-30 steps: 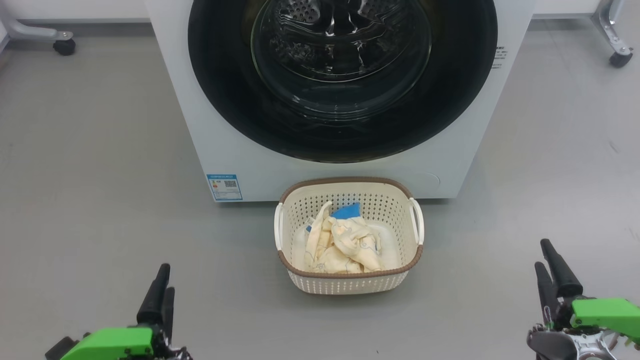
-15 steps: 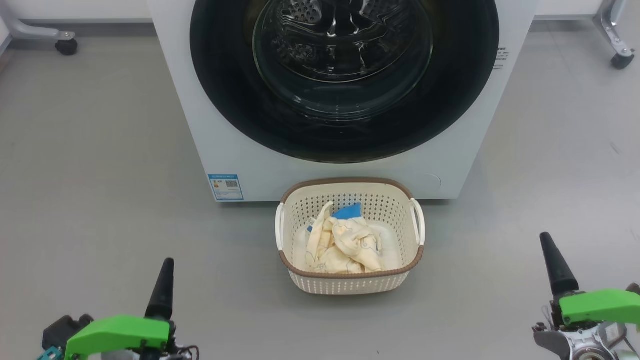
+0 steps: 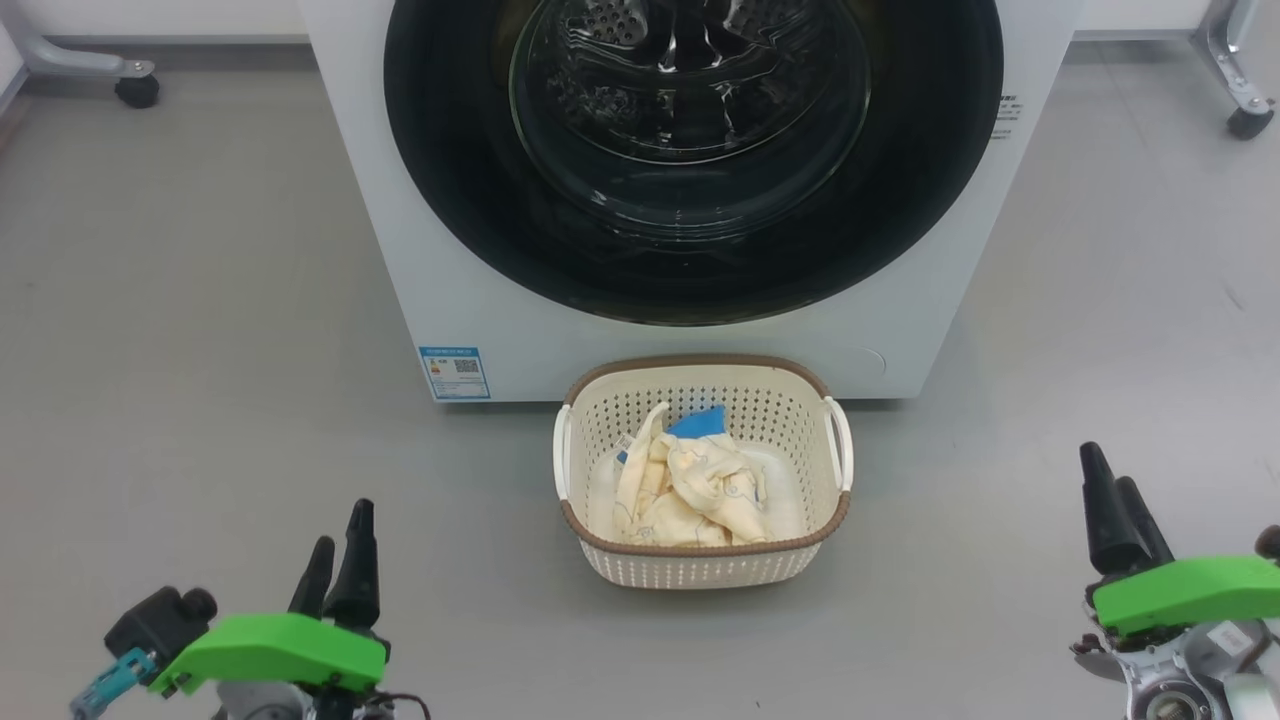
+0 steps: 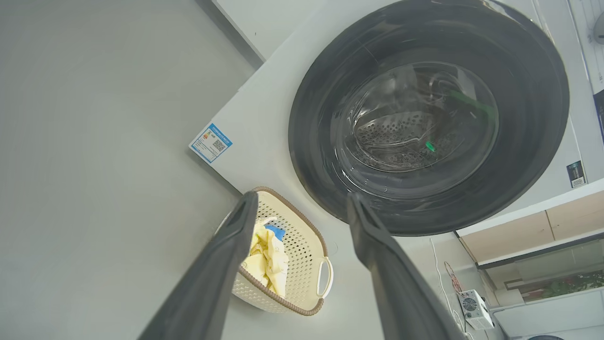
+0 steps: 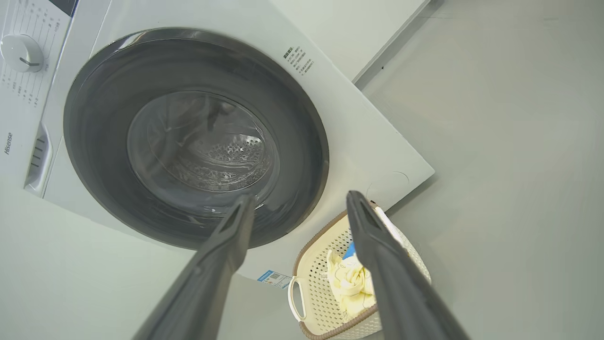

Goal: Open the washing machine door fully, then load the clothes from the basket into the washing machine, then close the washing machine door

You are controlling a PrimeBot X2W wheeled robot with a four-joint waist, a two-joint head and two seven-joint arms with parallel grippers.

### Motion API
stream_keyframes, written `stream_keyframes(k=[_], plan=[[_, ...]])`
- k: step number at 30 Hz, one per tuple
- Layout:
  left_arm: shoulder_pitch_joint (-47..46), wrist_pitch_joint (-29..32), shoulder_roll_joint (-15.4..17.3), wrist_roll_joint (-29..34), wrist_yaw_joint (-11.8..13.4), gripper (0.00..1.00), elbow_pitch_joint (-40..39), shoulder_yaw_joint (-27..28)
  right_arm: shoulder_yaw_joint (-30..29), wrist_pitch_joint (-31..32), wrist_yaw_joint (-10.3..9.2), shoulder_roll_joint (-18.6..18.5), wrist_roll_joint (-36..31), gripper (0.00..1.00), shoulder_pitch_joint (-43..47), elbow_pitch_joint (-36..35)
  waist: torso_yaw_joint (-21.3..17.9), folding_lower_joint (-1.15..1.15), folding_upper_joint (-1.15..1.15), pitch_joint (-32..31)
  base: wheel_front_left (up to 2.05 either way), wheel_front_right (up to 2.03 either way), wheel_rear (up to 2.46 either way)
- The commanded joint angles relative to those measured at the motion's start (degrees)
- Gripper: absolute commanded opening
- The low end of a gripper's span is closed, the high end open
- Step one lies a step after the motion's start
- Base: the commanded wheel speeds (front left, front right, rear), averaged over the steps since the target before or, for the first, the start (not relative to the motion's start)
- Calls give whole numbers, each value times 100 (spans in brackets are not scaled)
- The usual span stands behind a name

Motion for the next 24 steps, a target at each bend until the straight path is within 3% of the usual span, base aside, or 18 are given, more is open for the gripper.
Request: stream_keyframes(k=[1, 12, 24], plan=[[-342, -80, 132, 224, 43, 100, -187, 64, 31, -85, 11, -179, -268, 100, -283, -244, 3, 0, 0, -1, 0, 0, 0], [-443, -266, 283, 1398, 280, 100, -99, -271, 99, -257, 12, -248, -1748, 100, -222, -352, 26, 0, 0, -21, 0, 0, 0], [-491, -469, 367, 2340, 443, 100, 59, -638, 153, -289, 14, -180, -2576, 100, -157, -477, 88, 0, 0, -27, 0, 0, 0]])
